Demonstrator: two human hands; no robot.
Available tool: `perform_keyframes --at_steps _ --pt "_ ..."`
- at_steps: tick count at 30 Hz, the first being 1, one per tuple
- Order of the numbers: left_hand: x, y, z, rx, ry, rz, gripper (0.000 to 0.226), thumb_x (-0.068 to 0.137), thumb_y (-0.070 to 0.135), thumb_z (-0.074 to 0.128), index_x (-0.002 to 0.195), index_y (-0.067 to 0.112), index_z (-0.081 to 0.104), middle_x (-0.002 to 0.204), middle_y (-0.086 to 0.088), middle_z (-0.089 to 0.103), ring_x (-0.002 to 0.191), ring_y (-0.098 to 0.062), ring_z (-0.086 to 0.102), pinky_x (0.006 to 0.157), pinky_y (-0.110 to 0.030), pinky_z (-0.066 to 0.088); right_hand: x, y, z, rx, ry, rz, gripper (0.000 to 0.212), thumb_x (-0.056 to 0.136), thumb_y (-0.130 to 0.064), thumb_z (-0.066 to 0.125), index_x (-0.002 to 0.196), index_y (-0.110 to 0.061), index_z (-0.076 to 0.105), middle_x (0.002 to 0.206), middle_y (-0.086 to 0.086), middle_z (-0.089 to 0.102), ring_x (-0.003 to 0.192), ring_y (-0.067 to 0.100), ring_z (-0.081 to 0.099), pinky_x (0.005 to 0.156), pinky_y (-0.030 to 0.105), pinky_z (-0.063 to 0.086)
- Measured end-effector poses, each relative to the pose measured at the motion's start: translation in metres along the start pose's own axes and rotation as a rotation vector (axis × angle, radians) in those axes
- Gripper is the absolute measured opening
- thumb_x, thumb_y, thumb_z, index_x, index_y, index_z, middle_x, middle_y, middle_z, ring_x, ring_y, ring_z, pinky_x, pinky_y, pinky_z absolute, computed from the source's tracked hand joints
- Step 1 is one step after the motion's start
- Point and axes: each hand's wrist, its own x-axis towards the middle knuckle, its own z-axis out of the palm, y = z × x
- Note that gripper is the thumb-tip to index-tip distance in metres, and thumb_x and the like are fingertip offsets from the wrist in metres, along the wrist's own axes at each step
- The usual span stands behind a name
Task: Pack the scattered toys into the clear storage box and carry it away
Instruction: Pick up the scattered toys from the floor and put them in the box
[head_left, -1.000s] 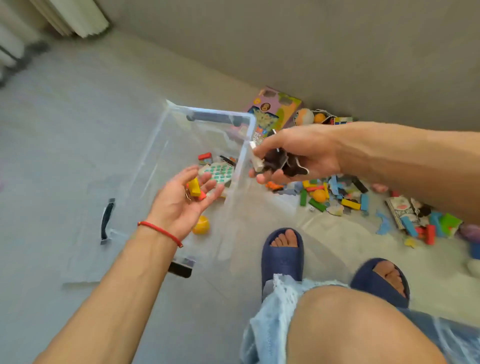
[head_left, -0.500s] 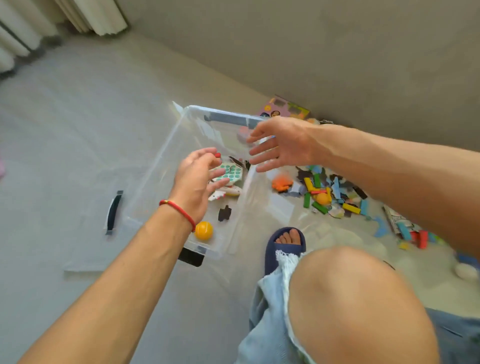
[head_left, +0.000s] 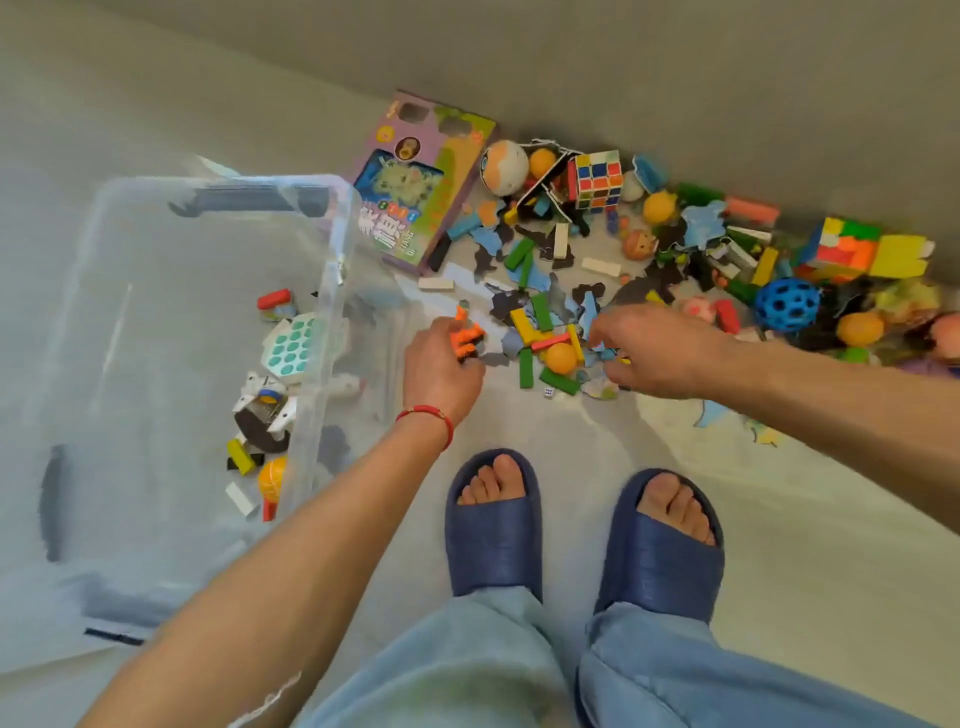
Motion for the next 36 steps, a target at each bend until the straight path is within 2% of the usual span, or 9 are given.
perform_keyframes --at_steps 4,11,16,19,24,27,29,32,36 --pt "0.04 -0.024 0.024 0.299 0.032 0.141 0.045 0.076 0.02 0.068 0.12 0.021 0.058 0.123 -0.006 0.059 0.116 -0.029 0.05 0.092 -0.035 0.043 0.038 -0.012 0.038 -0.105 0.183 -0.15 0.044 0.089 -0.032 0.059 0.131 -0.019 0.05 0.12 0.008 0.053 0.109 0.031 0.053 0.082 0.044 0.049" --pt "0.054 -0.038 0.045 0.241 0.085 0.144 0.037 0.077 0.027 0.077 0.105 0.014 0.059 0.12 -0.011 0.048 0.106 -0.029 0.05 0.087 -0.023 0.037 0.072 -0.022 0.084 -0.198 0.401 -0.075 0.029 0.087 -0.016 0.062 0.113 -0.008 0.053 0.11 0.015 0.053 0.102 0.034 0.049 0.074 0.043 0.041" --pt "0.049 -0.039 0.048 0.254 0.129 0.126 0.04 0.074 0.028 0.077 0.104 0.012 0.057 0.116 -0.012 0.049 0.102 -0.029 0.05 0.081 -0.026 0.039 0.07 -0.024 0.092 -0.222 0.4 -0.041 0.027 0.083 -0.005 0.066 0.109 -0.004 0.056 0.106 0.019 0.056 0.102 0.038 0.052 0.067 0.043 0.046" --pt "0.044 -0.036 0.047 0.285 0.11 0.123 0.057 0.068 0.027 0.079 0.113 0.01 0.049 0.114 -0.013 0.047 0.099 -0.031 0.047 0.074 -0.031 0.036 0.065 -0.025 0.091 -0.185 0.367 -0.003 0.038 0.083 0.001 0.064 0.119 -0.003 0.052 0.115 0.02 0.052 0.111 0.038 0.048 0.073 0.04 0.045" --pt "0.041 -0.035 0.045 0.213 0.16 0.089 0.086 0.062 0.026 0.075 0.139 0.023 0.038 0.113 -0.005 0.035 0.104 -0.026 0.042 0.087 -0.035 0.045 0.065 -0.021 0.09 -0.077 0.421 -0.023 0.036 0.082 0.003 0.067 0.113 -0.005 0.053 0.111 0.016 0.055 0.104 0.033 0.048 0.075 0.04 0.043" --pt "0.035 -0.029 0.044 0.128 0.166 0.029 0.067 0.062 0.032 0.075 0.123 0.024 0.051 0.112 -0.002 0.029 0.106 -0.026 0.041 0.09 -0.035 0.048 0.056 -0.016 0.082 0.389 0.505 0.145 0.013 0.094 -0.014 0.062 0.104 -0.009 0.056 0.098 0.006 0.059 0.089 0.023 0.05 0.07 0.038 0.041" --pt "0.032 -0.024 0.044 0.074 0.122 -0.011 0.054 0.061 0.033 0.079 0.108 0.022 0.053 0.112 -0.003 0.031 0.103 -0.025 0.044 0.086 -0.031 0.049 0.045 -0.009 0.076 0.609 0.516 0.242 0.015 0.092 -0.022 0.064 0.1 -0.011 0.058 0.092 0.003 0.062 0.084 0.02 0.052 0.067 0.034 0.039" --pt "0.025 -0.021 0.044 0.083 0.017 0.026 0.043 0.065 0.022 0.079 0.096 0.017 0.05 0.1 0.001 0.045 0.087 -0.019 0.05 0.066 -0.021 0.042 0.03 0.0 0.074 0.678 0.523 0.269 0.026 0.084 -0.023 0.072 0.102 -0.013 0.056 0.094 0.003 0.062 0.085 0.021 0.057 0.068 0.035 0.043" --pt "0.013 -0.026 0.047 0.108 -0.016 0.1 0.026 0.068 0.006 0.063 0.089 0.016 0.052 0.081 0.003 0.056 0.076 -0.022 0.055 0.061 -0.035 0.048 0.026 -0.008 0.086 0.535 0.387 0.15 0.034 0.083 -0.015 0.07 0.115 -0.016 0.06 0.101 0.003 0.052 0.092 0.024 0.055 0.072 0.034 0.043"
